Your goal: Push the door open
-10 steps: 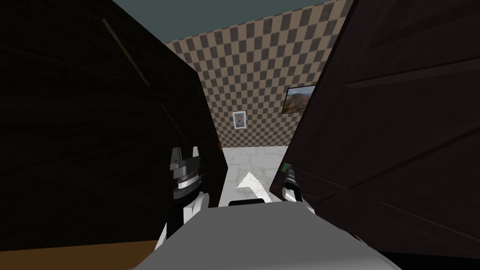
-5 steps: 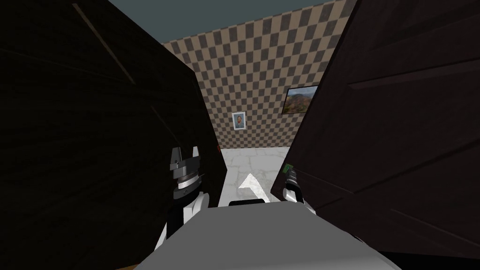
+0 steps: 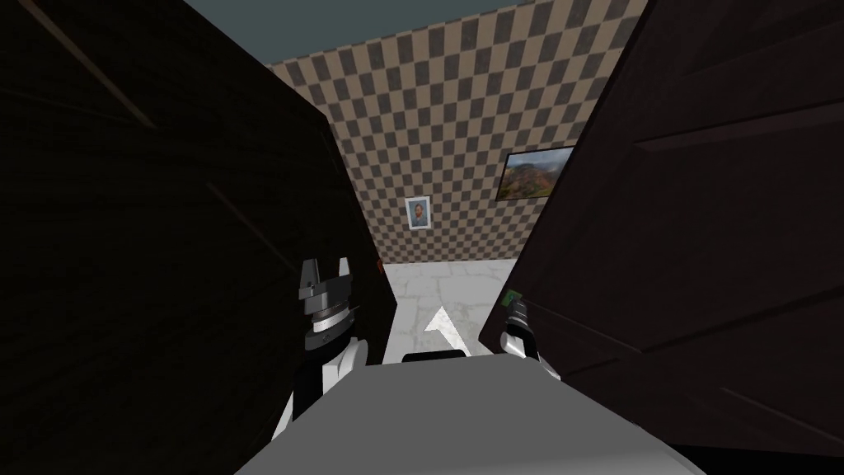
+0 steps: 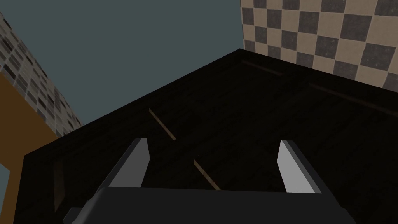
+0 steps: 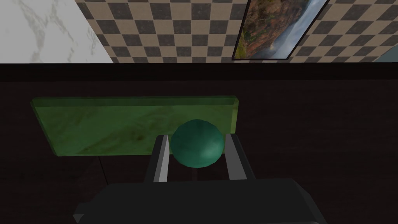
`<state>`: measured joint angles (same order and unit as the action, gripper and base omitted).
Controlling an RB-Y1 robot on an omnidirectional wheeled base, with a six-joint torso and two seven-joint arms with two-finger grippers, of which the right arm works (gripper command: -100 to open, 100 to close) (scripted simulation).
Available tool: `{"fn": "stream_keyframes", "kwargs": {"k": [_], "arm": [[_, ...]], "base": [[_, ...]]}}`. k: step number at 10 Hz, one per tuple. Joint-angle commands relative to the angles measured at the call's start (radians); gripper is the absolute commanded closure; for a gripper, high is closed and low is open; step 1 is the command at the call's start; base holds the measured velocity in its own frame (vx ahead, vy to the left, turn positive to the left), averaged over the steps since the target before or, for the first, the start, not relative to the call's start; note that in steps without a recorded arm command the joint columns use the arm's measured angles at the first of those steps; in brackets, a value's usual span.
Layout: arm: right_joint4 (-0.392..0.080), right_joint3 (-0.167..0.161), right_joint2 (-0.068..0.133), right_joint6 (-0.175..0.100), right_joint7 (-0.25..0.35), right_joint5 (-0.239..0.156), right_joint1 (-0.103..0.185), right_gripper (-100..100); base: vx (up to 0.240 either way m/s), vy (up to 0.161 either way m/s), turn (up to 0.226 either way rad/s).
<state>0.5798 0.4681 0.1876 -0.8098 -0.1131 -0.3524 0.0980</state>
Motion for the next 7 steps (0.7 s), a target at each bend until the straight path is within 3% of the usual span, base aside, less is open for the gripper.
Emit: {"fn": "stream_keyframes", "kwargs": {"k": [1,3,7], "arm": [[-0.031,0.007,0.014,-0.02,0.001,-0.004,0.016,100],[-0.036,0.036,0.018,-0.024,-0.011,-0.023,0.012,100],[-0.04,0.061,0.022,-0.027,-0.021,-0.04,0.009,100]], "base": [[0.12,-0.029,-0.027],[0.152,-0.052,-0.03],[0.173,-0.033,-0.037]]}}
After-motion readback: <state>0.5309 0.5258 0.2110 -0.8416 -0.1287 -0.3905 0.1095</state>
